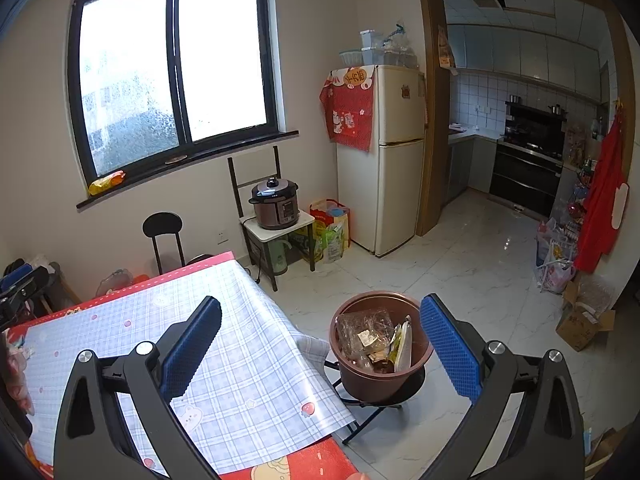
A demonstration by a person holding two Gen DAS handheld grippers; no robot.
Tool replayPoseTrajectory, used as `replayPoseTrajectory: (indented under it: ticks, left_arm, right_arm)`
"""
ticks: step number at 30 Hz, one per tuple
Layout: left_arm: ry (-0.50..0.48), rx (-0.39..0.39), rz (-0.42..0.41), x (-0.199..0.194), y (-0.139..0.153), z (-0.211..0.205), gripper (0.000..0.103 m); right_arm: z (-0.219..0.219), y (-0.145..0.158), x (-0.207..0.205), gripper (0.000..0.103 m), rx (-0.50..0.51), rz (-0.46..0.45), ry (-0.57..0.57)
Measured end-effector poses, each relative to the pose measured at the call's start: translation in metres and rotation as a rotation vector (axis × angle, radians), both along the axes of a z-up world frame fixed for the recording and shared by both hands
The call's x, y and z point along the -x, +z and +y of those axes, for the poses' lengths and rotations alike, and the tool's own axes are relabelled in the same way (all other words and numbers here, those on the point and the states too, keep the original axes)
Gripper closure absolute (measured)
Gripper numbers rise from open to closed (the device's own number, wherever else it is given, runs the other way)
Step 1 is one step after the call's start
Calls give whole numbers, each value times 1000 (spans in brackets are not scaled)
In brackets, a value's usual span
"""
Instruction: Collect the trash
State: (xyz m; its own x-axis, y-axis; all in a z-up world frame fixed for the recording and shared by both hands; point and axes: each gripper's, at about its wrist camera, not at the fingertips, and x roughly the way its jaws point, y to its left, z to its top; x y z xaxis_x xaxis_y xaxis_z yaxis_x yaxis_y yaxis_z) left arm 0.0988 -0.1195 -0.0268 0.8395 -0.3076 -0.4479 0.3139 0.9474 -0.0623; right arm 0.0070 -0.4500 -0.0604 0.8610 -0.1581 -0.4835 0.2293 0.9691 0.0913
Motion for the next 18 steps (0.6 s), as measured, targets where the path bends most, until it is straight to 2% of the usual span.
replayPoseTrajectory:
  ticks: [18]
  left_arm:
    - [-24, -1, 2, 1, 0, -2, 6]
  right_arm:
    - [0, 1, 5, 5, 22, 6, -17]
